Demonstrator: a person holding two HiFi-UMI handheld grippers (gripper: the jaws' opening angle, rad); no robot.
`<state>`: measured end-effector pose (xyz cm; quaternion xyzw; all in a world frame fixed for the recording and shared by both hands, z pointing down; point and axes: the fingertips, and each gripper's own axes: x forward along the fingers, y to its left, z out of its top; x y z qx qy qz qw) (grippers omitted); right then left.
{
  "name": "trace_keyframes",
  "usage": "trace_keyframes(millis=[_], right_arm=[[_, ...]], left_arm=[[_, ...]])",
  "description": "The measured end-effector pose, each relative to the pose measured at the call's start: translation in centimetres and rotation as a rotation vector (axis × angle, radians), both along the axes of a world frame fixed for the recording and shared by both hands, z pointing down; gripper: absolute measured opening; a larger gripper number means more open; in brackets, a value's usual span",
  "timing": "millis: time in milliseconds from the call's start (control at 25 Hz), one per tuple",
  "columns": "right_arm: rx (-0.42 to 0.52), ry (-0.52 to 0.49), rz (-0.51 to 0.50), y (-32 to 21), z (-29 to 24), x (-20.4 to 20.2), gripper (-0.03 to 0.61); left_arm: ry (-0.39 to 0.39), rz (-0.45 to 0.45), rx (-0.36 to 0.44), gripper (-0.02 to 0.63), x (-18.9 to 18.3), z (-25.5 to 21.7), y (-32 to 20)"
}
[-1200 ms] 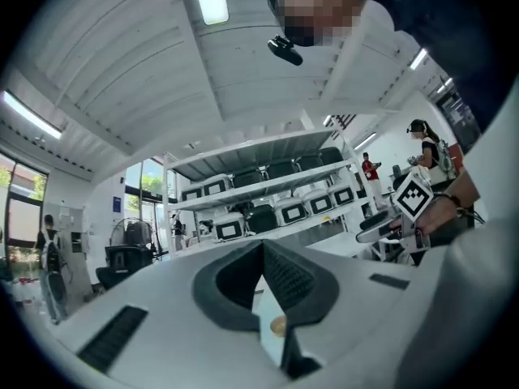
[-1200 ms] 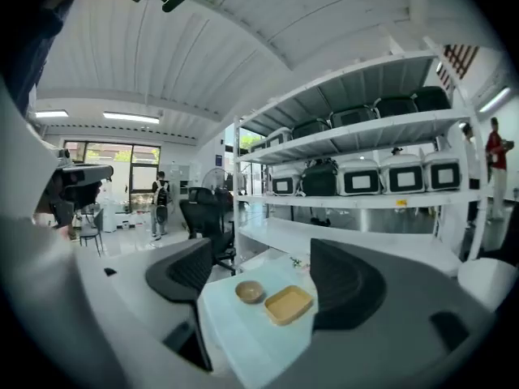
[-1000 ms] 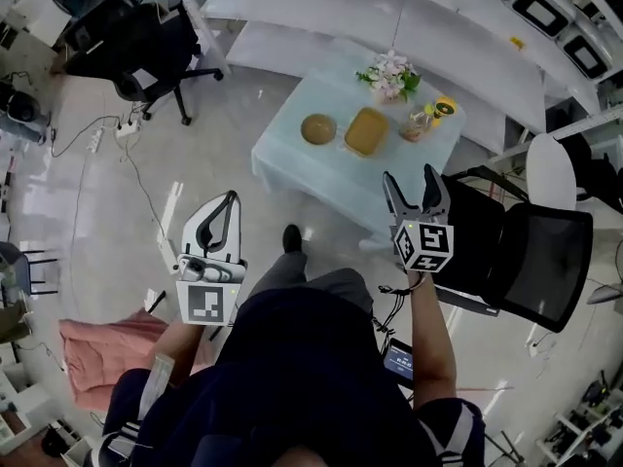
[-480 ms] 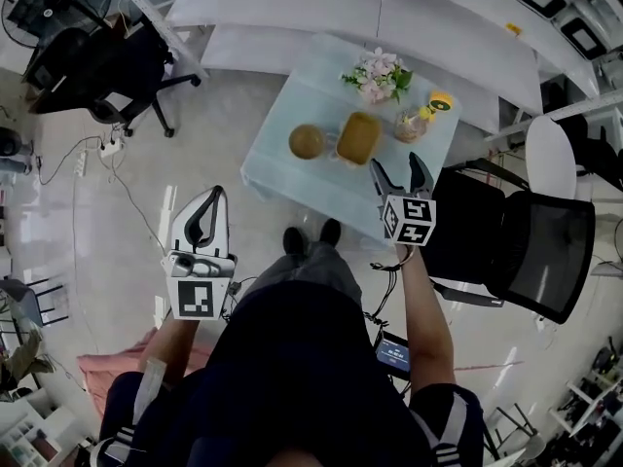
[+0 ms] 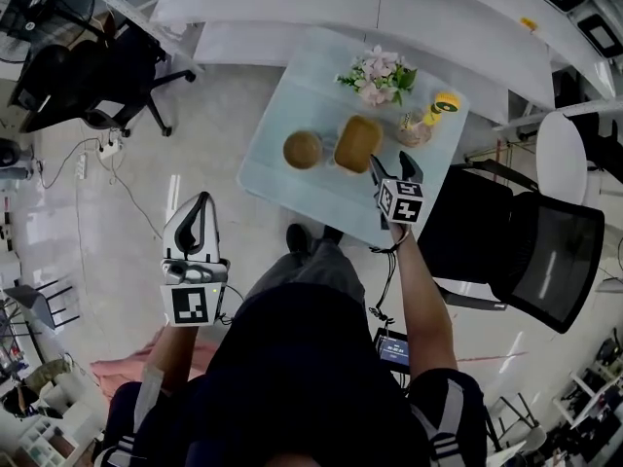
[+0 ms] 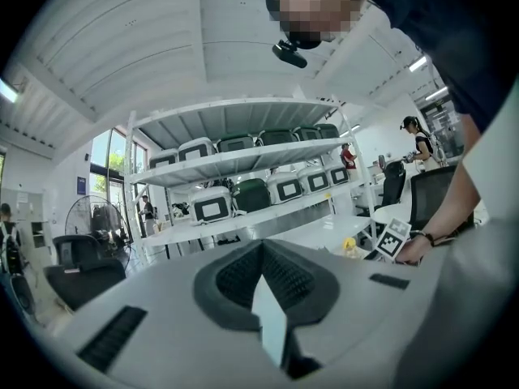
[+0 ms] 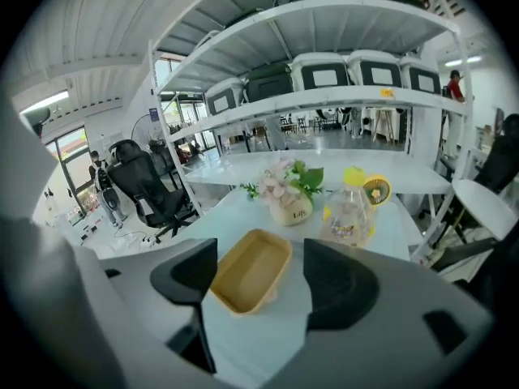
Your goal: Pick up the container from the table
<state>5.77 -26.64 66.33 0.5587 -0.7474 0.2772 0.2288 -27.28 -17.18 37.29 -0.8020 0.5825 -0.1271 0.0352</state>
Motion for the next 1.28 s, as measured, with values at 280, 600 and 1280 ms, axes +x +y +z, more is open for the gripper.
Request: trace_keyframes(millis=[280, 600, 1280], right_arm=[[-0.143, -0.03, 0.05, -0.9, 5.5, 0.2, 0.299], [-0.207, -0.043, 0.067, -2.0, 8.3, 0.0, 0.245], [-0.331, -0.074, 0.11, -2.8, 11.6, 0.3, 0.182]], left_arm=[[-0.024, -0.002, -0.041, 0.003, -0.6, 1.5, -1.9], [-0.036, -0.005, -0.064, 0.003, -0.9, 2.5, -3.1], [-0.057, -0.028, -0.099, 0.003, -1.9, 3.6, -4.1]])
